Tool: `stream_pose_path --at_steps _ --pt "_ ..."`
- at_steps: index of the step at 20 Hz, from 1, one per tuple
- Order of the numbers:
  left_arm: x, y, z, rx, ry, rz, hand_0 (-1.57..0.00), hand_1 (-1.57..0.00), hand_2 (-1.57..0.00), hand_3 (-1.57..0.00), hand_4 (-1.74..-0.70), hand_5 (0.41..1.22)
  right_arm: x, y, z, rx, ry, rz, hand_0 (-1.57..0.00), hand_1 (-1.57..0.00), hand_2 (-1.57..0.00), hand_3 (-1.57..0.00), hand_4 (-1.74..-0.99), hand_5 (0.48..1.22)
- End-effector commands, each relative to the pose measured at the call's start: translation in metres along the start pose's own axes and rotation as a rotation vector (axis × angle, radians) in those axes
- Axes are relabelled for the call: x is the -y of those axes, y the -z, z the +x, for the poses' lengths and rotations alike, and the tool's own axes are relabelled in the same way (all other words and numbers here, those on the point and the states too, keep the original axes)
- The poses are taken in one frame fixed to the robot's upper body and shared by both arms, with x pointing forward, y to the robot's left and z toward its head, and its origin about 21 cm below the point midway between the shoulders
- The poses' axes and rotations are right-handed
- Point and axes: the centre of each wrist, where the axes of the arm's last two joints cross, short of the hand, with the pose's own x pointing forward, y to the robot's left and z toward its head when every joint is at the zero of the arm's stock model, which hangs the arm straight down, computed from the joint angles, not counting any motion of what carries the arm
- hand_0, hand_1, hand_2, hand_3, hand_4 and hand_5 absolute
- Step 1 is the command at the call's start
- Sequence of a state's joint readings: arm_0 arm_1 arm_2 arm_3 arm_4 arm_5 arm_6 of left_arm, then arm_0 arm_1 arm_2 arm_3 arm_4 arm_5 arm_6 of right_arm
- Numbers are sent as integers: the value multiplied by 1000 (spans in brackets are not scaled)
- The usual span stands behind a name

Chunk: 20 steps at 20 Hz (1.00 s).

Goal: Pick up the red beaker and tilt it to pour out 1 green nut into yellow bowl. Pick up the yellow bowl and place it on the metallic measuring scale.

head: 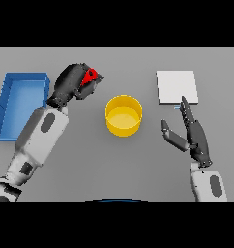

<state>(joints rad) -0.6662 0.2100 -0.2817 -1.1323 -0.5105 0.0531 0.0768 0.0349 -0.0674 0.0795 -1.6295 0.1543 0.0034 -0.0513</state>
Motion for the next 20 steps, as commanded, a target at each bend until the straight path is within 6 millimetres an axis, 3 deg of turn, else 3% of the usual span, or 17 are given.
stream_pose_path --at_steps 1,7,10,13,19,20 --pt "0 4 4 -2 86 -37 -1570 -1570 -1570 -1569 -1715 1136 0 1 2 6 0 -4 1 1 1 1 -1280 690" --pt "-2 19 22 50 455 -263 -1571 -1571 -1571 -1570 -1734 1196 1 -6 3 17 -15 -3 1 1 1 1 -1290 694" --pt "-3 29 35 55 613 -350 -1571 -1571 -1571 -1571 -1606 1208 2 1 4 -19 16 -13 1 1 1 1 -1284 678" --pt "1 36 50 56 778 -432 -1571 -1571 -1571 -1355 -1663 1214 -1 1 4 -17 49 -17 1 1 1 1 -1279 651" --pt "10 47 73 92 1045 -540 -1571 -1571 -1571 -1203 -1709 1219 4 -3 -1 -26 84 -23 1 1 1 1 -1301 607" --pt "11 49 78 107 1082 -552 -1571 -1571 -1571 -1277 -1714 1220 1 -2 1 -16 84 -16 1 1 1 1 -1296 606"
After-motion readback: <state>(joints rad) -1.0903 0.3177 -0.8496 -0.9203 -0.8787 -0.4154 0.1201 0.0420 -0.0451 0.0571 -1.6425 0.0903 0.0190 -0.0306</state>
